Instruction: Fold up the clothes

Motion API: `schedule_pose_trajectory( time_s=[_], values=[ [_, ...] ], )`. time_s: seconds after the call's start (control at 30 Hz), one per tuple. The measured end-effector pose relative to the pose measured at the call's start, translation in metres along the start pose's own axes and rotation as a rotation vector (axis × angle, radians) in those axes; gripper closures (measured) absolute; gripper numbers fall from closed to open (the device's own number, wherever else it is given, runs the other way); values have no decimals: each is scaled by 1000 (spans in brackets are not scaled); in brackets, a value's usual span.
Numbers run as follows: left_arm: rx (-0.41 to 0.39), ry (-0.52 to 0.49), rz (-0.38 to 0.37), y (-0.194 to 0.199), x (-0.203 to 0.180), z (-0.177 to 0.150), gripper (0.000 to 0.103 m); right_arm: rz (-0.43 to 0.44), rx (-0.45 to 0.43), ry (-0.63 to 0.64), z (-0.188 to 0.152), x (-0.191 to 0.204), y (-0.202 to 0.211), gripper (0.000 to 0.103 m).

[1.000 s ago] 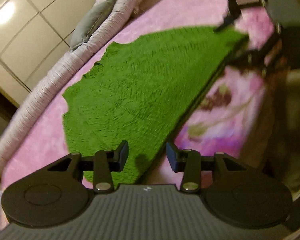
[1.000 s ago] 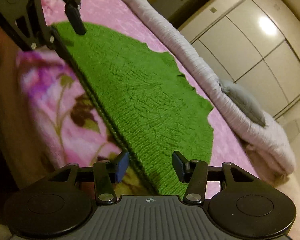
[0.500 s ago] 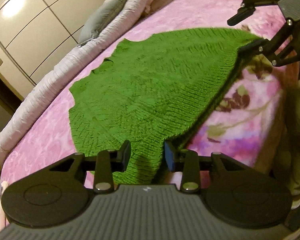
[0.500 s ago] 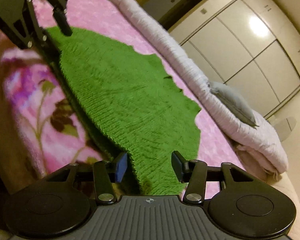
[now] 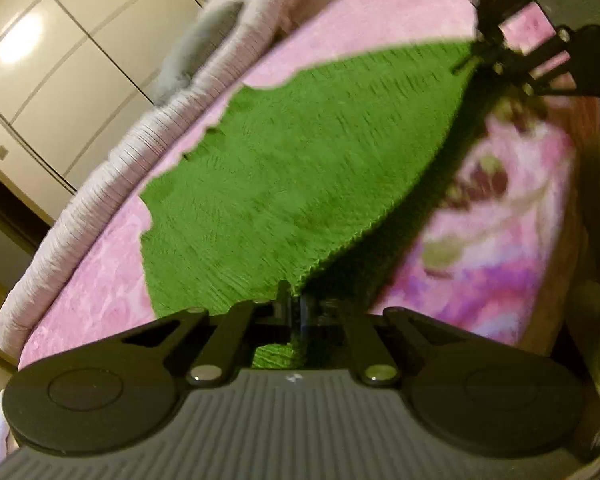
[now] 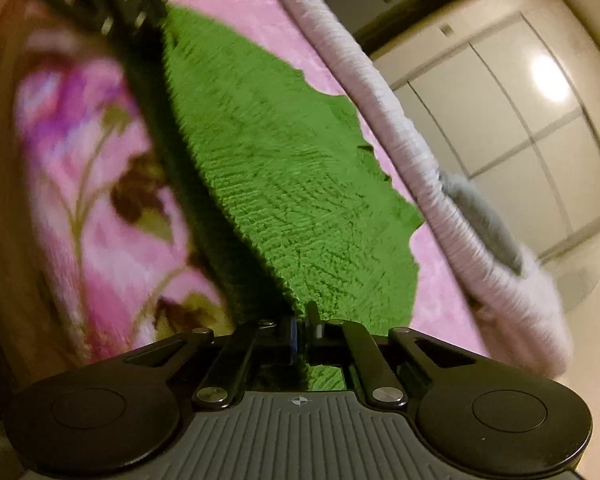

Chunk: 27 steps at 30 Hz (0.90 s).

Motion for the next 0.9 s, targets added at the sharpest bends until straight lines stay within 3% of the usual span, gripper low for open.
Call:
schedule_pose_trajectory(
  time_s=[0.13,0.23,0.3,0.37,0.43,0.47,0.5,0.63,0.73,0.8,0.87,0.9],
  values=[
    [14,-6,-35,6,1,-11,101,103,44,-14,-7,-2,15,102],
    [51,-93,-9,-3,-11,-23,101,93,62,21,-11,7,14,102],
    [56,-95,2,-1,-12,-18,100,91,88,13,-9,8,11,99],
    [60,7,-65,9,-3,-13,94,118,122,-19,-8,5,12,92],
    [62,132,-147,20,10,-9,92,156,149,-78,-10,-4,20,73],
    [54,191,-171,26,17,-7,92,179,133,-169,-9,-14,24,60],
    [46,250,-194,32,25,-6,92,201,116,-260,-8,-24,29,56],
    [17,502,-202,33,55,3,90,284,46,-633,-5,-66,44,53],
    [75,636,-151,10,62,5,88,278,38,-910,-3,-87,21,53],
    [154,716,-136,-9,58,-1,88,242,91,-1000,-8,-85,0,53],
    [248,772,-120,-22,49,-11,88,195,221,-1037,-21,-74,-17,53],
    [256,792,-100,-20,45,-14,88,181,243,-1038,-26,-69,-17,53]
  ],
)
Point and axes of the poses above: each gripper's, at about its wrist camera, not at the fingertips, and y roughly against the way its jaws point, x to its left, z to its top, the point moved 7 cm from there along -y, roughly the way its jaws point, and after that the axes turned 1 degree about z, right-handed, at the moved point
